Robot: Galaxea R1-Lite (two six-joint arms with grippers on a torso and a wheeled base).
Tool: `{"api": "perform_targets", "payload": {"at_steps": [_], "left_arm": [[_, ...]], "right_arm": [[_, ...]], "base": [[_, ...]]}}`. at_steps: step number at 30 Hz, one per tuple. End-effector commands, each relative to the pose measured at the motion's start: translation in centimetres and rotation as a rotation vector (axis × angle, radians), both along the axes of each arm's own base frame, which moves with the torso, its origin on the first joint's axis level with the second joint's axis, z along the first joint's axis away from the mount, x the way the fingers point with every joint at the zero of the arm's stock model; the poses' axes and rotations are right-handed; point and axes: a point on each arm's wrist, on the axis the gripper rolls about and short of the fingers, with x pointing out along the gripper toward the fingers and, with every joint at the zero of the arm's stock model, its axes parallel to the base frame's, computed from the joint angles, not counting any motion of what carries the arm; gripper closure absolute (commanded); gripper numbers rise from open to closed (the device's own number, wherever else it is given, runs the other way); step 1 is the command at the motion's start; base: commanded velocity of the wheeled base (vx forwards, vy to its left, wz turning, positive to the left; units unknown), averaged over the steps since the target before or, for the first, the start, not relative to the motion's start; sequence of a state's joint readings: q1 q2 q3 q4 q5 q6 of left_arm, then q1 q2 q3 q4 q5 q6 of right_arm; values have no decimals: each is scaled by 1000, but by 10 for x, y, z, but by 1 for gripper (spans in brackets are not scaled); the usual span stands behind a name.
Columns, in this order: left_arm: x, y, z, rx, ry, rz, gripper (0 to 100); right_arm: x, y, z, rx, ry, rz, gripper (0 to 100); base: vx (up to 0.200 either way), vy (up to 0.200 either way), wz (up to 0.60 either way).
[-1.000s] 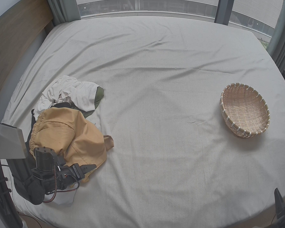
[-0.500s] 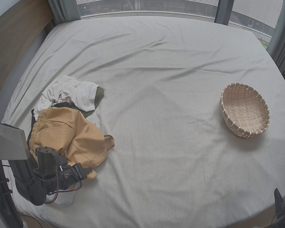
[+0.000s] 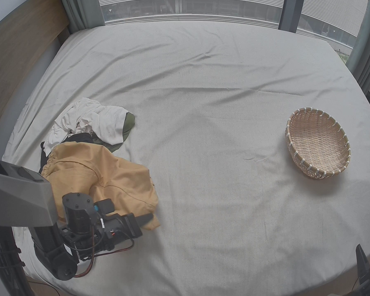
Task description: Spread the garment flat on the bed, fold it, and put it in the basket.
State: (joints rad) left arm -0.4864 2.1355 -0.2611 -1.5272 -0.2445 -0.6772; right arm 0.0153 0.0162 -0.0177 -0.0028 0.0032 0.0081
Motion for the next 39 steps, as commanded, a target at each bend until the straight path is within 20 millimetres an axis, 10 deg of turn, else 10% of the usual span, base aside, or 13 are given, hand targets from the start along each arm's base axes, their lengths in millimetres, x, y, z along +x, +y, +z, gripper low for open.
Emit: {"api": "perform_targets", "payload": {"at_steps": [1, 15, 39], "left_arm": [[5, -32, -6, -13, -34, -69, 100], [31, -92, 11, -83, -138, -156, 100], [13, -179, 34, -120, -141, -336, 100]], "right_arm": [[0, 0, -5, 1, 1, 0, 0], [0, 0, -5, 0, 1, 0, 0], [0, 0, -5, 1, 1, 0, 0]], "base": [[0, 0, 0], [0, 0, 0], [0, 0, 0]]}}
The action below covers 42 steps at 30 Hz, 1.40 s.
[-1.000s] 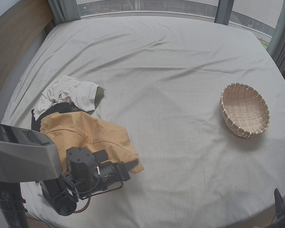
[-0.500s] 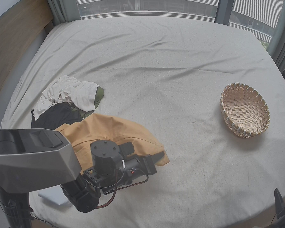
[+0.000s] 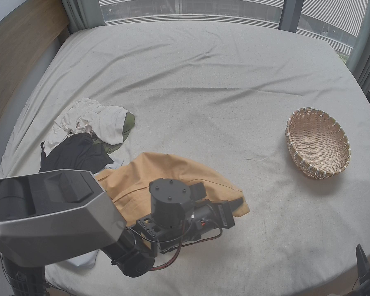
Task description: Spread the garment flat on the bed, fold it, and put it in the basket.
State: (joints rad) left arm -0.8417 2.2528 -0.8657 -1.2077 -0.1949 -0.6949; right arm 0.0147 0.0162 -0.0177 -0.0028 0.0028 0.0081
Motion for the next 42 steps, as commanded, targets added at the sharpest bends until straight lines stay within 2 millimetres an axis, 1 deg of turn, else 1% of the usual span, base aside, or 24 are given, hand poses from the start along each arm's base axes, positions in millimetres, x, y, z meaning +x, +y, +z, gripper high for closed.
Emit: {"api": "perform_targets", "payload": {"at_steps": [1, 2, 4, 5, 8, 12, 16, 20, 21, 25, 28, 34, 36, 37, 39, 41, 42], "left_arm": [[-5, -15, 7, -16, -14, -34, 100], [-4, -21, 12, -29, -25, -42, 100], [-5, -27, 12, -30, -26, -53, 100], [-4, -28, 13, -30, -26, -51, 100], [-6, -35, 3, -19, -16, -63, 100], [-7, -43, -4, -16, -14, -79, 100], [-6, -46, -9, -11, -11, -79, 100], [-5, -45, -11, -4, -8, -76, 100], [-4, -44, -12, -2, -8, -72, 0], [0, -43, -8, -14, -20, -60, 0], [2, -44, -7, -14, -32, -13, 0], [0, -39, -2, -18, -38, 5, 0], [-3, -28, 8, -20, -40, 18, 0], [-3, -27, 9, -19, -41, 19, 0], [-4, -12, 17, -16, -39, 39, 0], [-4, -3, 21, -13, -36, 51, 0], [-4, -3, 21, -13, -36, 51, 0]], "right_arm": [[0, 0, -5, 1, 1, 1, 0], [0, 0, -5, 0, 1, 1, 0], [0, 0, -5, 0, 1, 1, 0], [0, 0, -5, 1, 1, 1, 0], [0, 0, -5, 1, 0, 2, 0], [0, 0, -5, 1, 1, 1, 0], [0, 0, -5, 1, 0, 1, 0], [0, 0, -5, 1, 0, 2, 0], [0, 0, -5, 1, 0, 2, 0], [0, 0, -5, 1, 0, 2, 0], [0, 0, -5, 1, 0, 2, 0], [0, 0, -5, 1, 0, 2, 0], [0, 0, -5, 1, 0, 2, 0], [0, 0, -5, 1, 0, 2, 0], [0, 0, -5, 1, 0, 2, 0], [0, 0, -5, 1, 0, 2, 0], [0, 0, -5, 1, 0, 2, 0]], "base": [[0, 0, 0], [0, 0, 0], [0, 0, 0], [0, 0, 0], [0, 0, 0], [0, 0, 0], [0, 0, 0], [0, 0, 0], [0, 0, 0], [0, 0, 0], [0, 0, 0], [0, 0, 0], [0, 0, 0], [0, 0, 0], [0, 0, 0], [0, 0, 0], [0, 0, 0]]}}
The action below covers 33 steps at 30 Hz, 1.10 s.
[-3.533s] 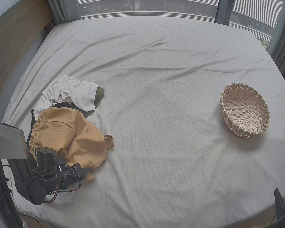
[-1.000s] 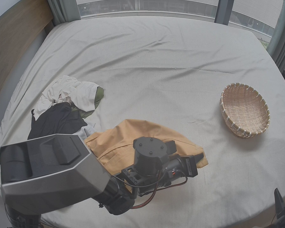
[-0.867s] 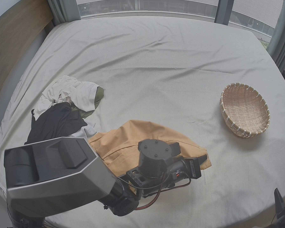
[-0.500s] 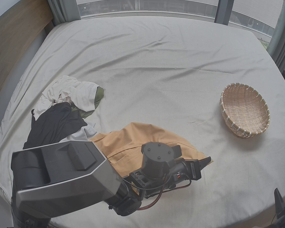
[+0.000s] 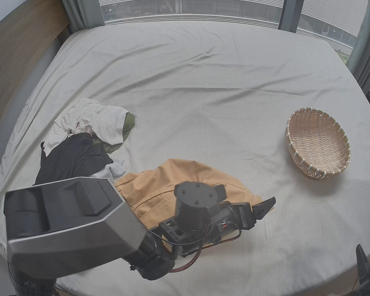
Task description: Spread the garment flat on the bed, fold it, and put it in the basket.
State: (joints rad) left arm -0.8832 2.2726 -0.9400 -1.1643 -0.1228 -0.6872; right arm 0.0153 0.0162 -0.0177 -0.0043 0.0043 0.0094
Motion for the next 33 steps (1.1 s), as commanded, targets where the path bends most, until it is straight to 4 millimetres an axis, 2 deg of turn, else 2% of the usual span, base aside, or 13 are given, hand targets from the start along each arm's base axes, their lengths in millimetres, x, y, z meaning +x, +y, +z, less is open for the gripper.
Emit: {"api": "perform_targets", "payload": {"at_steps": [1, 8, 12, 13, 14, 21, 25, 28, 33], "left_arm": [[-5, 25, 23, -15, -9, 23, 0], [-18, 41, 32, -14, -8, 26, 0], [-17, 51, 35, -19, -13, 46, 0], [-16, 66, 41, -21, -15, 75, 0], [-17, 70, 44, -24, -18, 81, 0], [-30, 92, 56, -31, -19, 94, 0], [-31, 102, 55, -23, -12, 114, 0], [-31, 118, 55, -14, 1, 154, 0], [-31, 146, 42, 33, 35, 236, 0]], "right_arm": [[0, 0, -5, 0, 1, 0, 0], [0, 0, -5, 0, 1, 0, 0], [0, 0, -5, 0, 1, -1, 0], [0, 0, -5, 1, 1, -1, 0], [0, 0, -5, 0, 1, -1, 0], [0, 0, -5, 0, 1, -1, 0], [0, 0, -5, 0, 1, -1, 0], [0, 0, -5, 0, 1, -1, 0], [0, 0, -5, 0, 1, -1, 0]], "base": [[0, 0, 0], [0, 0, 0], [0, 0, 0], [0, 0, 0], [0, 0, 0], [0, 0, 0], [0, 0, 0], [0, 0, 0], [0, 0, 0]]}}
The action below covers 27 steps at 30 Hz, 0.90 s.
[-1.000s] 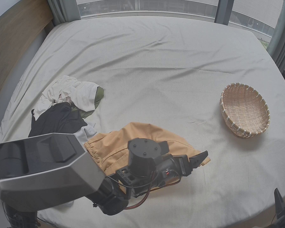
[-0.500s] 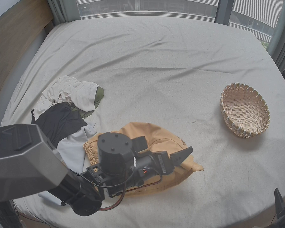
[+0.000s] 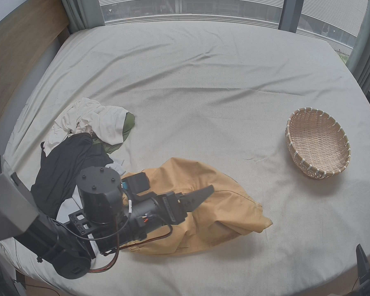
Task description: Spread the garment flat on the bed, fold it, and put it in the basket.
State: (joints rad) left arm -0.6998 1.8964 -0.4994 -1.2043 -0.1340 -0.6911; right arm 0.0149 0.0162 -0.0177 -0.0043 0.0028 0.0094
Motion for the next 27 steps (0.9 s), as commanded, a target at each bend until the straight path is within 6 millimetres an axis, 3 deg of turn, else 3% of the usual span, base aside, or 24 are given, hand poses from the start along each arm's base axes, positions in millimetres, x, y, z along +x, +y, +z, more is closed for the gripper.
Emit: {"api": "perform_targets", "payload": {"at_steps": [1, 13, 27], "left_arm": [[-2, 28, -5, 19, 17, 74, 0], [2, 91, -36, 89, 127, 283, 0], [-15, 103, -74, 194, 299, 293, 0]], "right_arm": [[0, 0, -5, 0, 1, 1, 0], [0, 0, -5, -2, 1, 2, 0], [0, 0, -5, -2, 3, 2, 0]], "base": [[0, 0, 0], [0, 0, 0], [0, 0, 0]]}}
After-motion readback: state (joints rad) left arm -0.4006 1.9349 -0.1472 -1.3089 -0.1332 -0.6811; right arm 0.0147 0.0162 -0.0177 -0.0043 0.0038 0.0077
